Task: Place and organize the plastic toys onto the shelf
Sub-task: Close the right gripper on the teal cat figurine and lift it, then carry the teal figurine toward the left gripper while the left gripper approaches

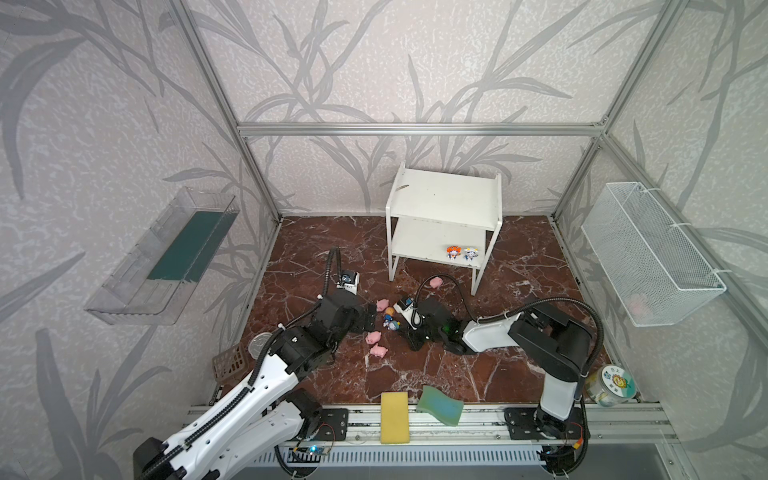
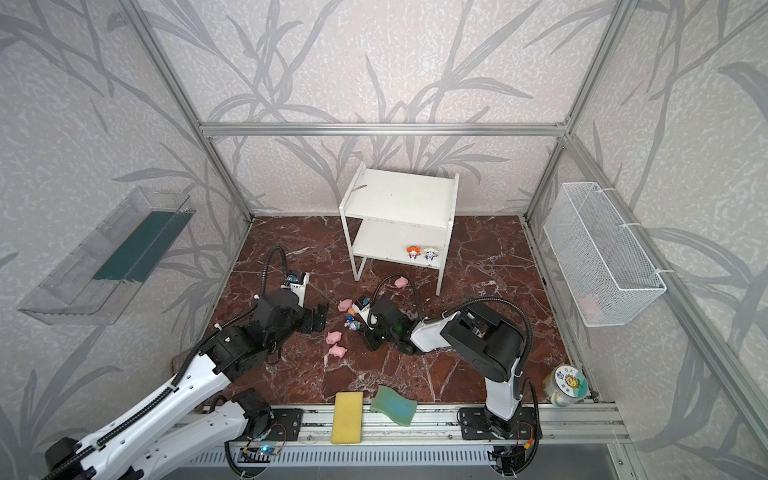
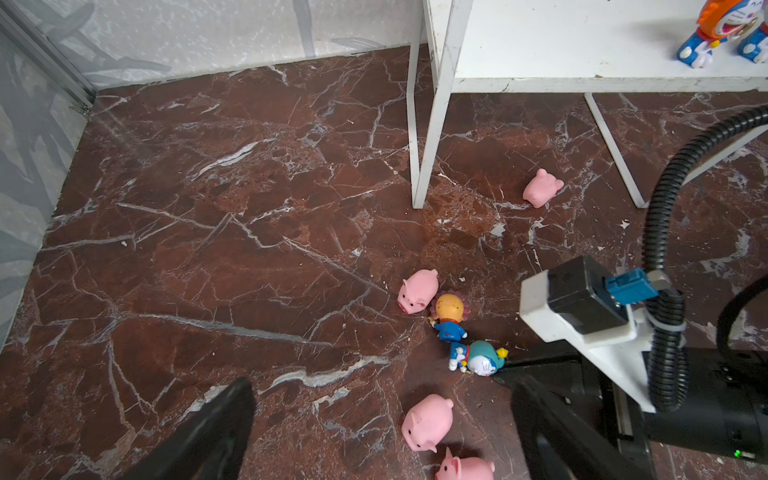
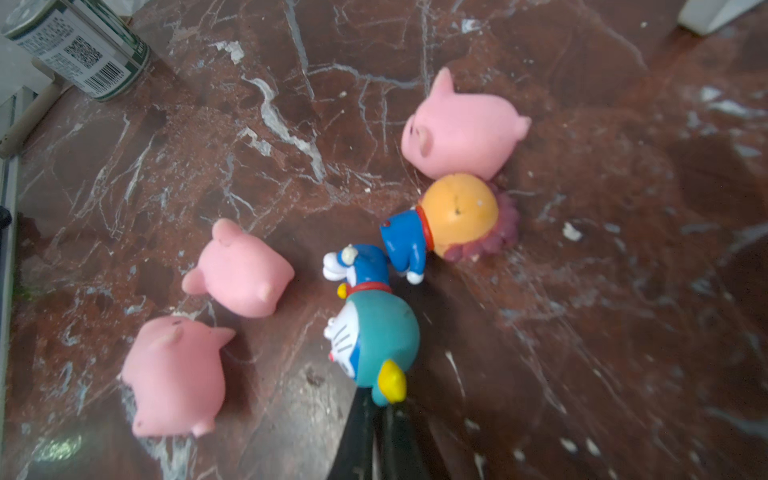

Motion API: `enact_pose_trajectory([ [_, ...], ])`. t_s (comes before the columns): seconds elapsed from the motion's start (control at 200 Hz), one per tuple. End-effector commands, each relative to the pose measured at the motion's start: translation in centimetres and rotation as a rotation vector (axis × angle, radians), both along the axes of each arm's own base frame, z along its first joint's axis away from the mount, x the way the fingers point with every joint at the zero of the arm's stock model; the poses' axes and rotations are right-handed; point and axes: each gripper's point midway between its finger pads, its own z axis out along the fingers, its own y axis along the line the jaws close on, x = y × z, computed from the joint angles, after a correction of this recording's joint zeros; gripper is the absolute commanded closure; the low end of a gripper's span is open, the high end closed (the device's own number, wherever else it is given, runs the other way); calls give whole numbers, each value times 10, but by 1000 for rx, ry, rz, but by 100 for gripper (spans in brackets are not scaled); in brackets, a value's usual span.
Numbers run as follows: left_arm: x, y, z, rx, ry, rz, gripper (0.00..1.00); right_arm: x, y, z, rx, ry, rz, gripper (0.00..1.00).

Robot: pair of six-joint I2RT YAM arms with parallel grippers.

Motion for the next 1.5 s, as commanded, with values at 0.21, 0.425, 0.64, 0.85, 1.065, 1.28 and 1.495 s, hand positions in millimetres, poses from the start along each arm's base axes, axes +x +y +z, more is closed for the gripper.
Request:
enact_pose_trajectory([
  [0.21,6,-24,-10,-48,30,-78,4,-36,-64,12,-74,138,85,100],
  [0.425,-6,-79,-21,-160,96,-342,8,-58,-84,41,-94,141,139,100],
  [0.64,-36,-132,-41,-188,132,-629,10,-77,-93,65,-95,171,199,100],
  [0.85,-65,-159,-59,-183,161,-805,10,-86,-93,106,-52,127,250,100],
  [1.065,-87,-171,-48,-276,134,-935,12,-100,-92,141,26,67,327,100],
  [1.28,-105,-178,-33,-343,117,-1026,23,-106,-90,153,35,72,377,100],
  [1.495,-109,-177,-29,-346,112,-1036,43,-107,-90,155,17,84,395,100],
])
